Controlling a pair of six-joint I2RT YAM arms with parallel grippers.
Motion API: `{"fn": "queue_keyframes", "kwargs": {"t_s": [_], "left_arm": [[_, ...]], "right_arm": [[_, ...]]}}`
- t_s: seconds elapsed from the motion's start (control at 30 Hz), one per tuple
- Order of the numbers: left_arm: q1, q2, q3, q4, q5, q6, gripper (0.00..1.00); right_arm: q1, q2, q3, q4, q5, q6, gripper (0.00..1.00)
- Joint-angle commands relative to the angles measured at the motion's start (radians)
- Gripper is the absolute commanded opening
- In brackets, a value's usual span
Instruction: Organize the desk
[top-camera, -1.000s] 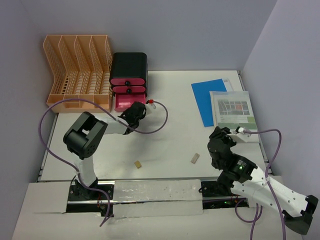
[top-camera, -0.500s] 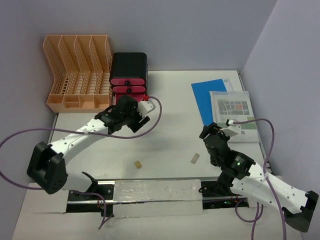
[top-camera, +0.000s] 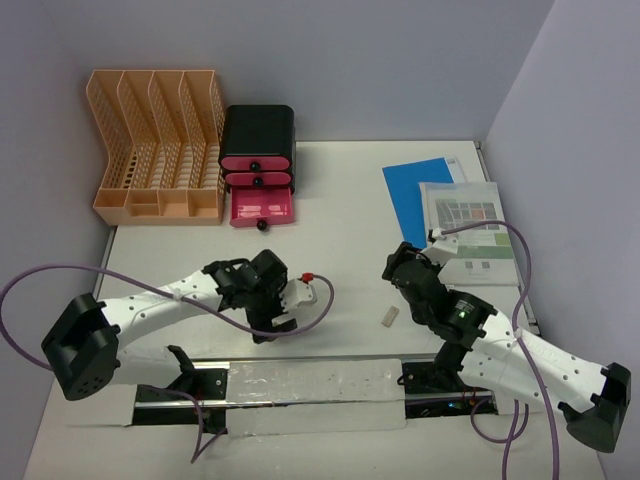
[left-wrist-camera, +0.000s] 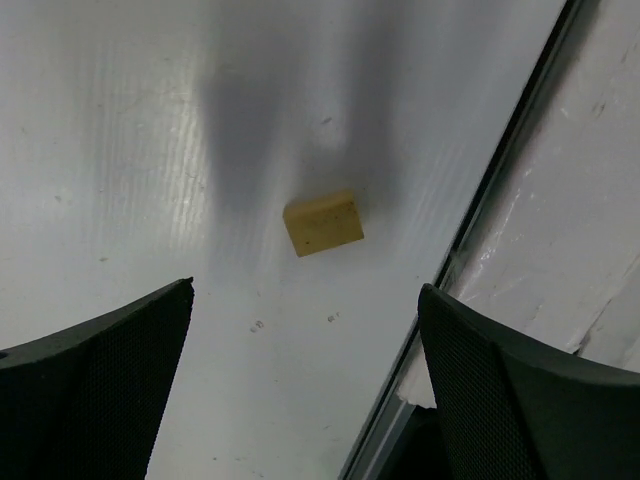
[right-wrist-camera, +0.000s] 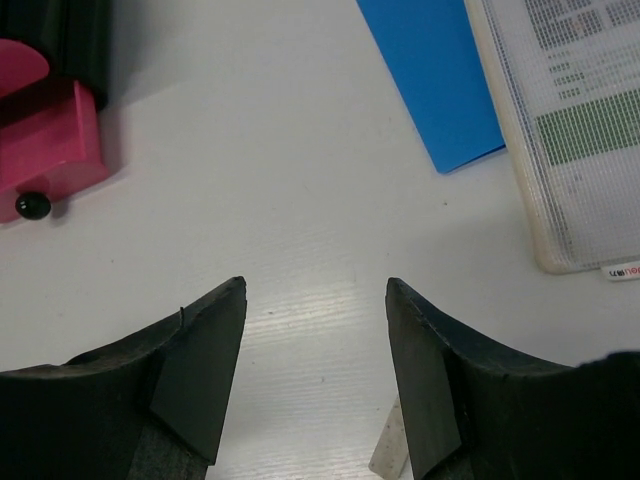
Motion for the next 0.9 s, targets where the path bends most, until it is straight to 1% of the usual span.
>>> {"fn": "queue_keyframes", "kwargs": {"t_s": [0.0,0.17,0.27,0.3,0.33,0.43,0.57,0.7,0.8,0.87], "left_arm": [[-0.072,-0.003,-0.059,0.023,-0.057,0.104,0.99],[-0.077,-0.075,-0.108,0.135,-0.112,0.245,0.99],[-0.077,-0.076,-0.119,0.183,-0.103,0.3,0.99],[-0.077,-0.073,-0.125,0.216,-0.091,0.342,0.99],[-0.077,-0.062,-0.134,0.234,-0.071,0.386,0.98],[-0.077,-0.04,-0.143,0.26,-0.04,0.449,0.95],[-0.077,0.024,-0.139,0.26,0.023,0.573,0.91],[-0.077,0.059,-0.146,0.231,0.046,0.678,0.88],[-0.078,0.059,-0.162,0.228,0.068,0.714,0.86],[-0.081,0.072,-0.162,0.219,0.089,0.722,0.82]], "right_arm": [[-0.003,0.01,0.041,-0.022,-0.012,0.03,0.65],[-0.004,0.01,0.022,0.008,-0.015,0.03,0.65],[-0.004,0.016,0.022,0.016,-0.013,0.027,0.65],[-0.004,0.02,0.025,0.014,-0.013,0.027,0.65],[-0.004,0.026,0.028,0.016,-0.013,0.024,0.65],[-0.004,0.03,0.024,0.014,-0.013,0.021,0.65],[-0.004,0.027,0.011,0.008,-0.011,0.024,0.65],[-0.003,0.01,-0.004,-0.004,-0.005,0.025,0.65],[-0.004,-0.016,-0.021,-0.013,0.008,0.031,0.65],[-0.003,-0.025,-0.03,-0.009,0.013,0.033,0.65]]}}
